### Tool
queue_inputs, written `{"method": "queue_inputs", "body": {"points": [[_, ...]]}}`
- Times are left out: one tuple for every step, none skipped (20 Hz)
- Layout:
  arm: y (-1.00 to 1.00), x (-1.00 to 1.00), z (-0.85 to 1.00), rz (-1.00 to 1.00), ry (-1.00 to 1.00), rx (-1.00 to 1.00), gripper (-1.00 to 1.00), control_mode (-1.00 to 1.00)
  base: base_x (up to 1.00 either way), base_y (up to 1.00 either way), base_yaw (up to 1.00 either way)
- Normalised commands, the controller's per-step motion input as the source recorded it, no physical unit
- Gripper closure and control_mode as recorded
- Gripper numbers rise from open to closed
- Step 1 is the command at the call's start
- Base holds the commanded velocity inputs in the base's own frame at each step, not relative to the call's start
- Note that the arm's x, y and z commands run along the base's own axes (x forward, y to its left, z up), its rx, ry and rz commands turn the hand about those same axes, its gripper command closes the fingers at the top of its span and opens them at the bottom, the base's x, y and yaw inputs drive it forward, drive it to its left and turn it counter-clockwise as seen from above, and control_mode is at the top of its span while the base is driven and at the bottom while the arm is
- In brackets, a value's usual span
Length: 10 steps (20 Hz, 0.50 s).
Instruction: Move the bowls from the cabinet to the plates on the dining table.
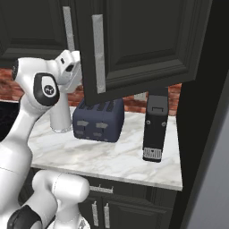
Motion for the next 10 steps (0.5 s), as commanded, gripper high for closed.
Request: {"method": "queue_inputs", "body": {"points": [[-0.2,0.0,0.0,-0.02,0.0,-0.05,-1.0,-1.0,0.0,0.0,0.0],[-0.2,0.0,0.0,-0.02,0.0,-0.05,-1.0,-1.0,0.0,0.0,0.0],[-0.2,0.0,0.0,-0.02,0.0,-0.03,-1.0,-1.0,0.0,0.0,0.0],[-0.19,-0.02,0.0,-0.02,0.0,-0.01,-1.0,-1.0,0.0,0.0,0.0],[-0.16,-0.16,0.0,-0.01,0.0,0.0,-1.0,-1.0,0.0,0.0,0.0],[-0.15,-0.19,0.0,0.0,0.0,0.0,-1.0,-1.0,0.0,0.0,0.0],[-0.13,-0.29,0.0,0.0,0.0,0.0,-1.0,-1.0,0.0,0.0,0.0],[-0.11,-0.35,0.0,0.0,0.0,0.0,-1.0,-1.0,0.0,0.0,0.0],[-0.11,-0.39,0.0,0.0,0.0,0.0,-1.0,-1.0,0.0,0.0,0.0],[-0.09,-0.47,0.0,0.0,-0.01,0.0,-1.0,-1.0,0.0,0.0,0.0]]}}
